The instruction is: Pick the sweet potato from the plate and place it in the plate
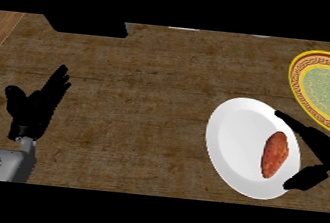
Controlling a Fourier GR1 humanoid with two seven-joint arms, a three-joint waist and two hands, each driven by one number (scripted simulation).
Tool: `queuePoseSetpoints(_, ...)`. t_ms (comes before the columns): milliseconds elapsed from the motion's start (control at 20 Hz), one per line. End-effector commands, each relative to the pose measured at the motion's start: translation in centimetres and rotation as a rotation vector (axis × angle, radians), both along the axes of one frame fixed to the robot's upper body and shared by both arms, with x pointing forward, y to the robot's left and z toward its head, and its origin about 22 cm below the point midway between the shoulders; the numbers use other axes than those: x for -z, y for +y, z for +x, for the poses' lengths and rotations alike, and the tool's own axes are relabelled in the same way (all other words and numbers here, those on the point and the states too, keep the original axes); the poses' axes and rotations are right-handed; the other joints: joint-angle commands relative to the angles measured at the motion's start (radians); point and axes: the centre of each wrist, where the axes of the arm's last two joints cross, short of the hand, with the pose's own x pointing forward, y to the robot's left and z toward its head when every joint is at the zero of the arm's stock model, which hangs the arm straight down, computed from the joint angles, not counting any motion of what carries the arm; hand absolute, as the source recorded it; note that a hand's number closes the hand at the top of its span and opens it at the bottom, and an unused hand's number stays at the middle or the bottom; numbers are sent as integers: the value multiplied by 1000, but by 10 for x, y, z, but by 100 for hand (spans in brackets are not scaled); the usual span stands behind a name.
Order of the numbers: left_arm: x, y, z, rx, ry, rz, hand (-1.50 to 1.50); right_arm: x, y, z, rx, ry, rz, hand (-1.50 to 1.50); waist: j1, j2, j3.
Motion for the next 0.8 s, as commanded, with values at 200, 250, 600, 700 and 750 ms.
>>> queuePoseSetpoints(200,-1,-6,11,2,7,-10,0,31,19,15,-32,26,-58,-150,1,1,0)
queuePoseSetpoints(250,-4,-5,1,7,-13,13,0,28,10,2,-19,31,-62,-150,0,0,0)
queuePoseSetpoints(600,3,-4,4,-1,-6,6,0,41,29,18,-209,49,-63,150,5,2,0)
queuePoseSetpoints(700,-10,-8,1,-1,-1,4,0,29,17,2,-194,22,-54,150,-2,-1,0)
queuePoseSetpoints(750,3,0,1,-6,7,5,0,26,40,-3,-179,38,-35,150,-6,-1,0)
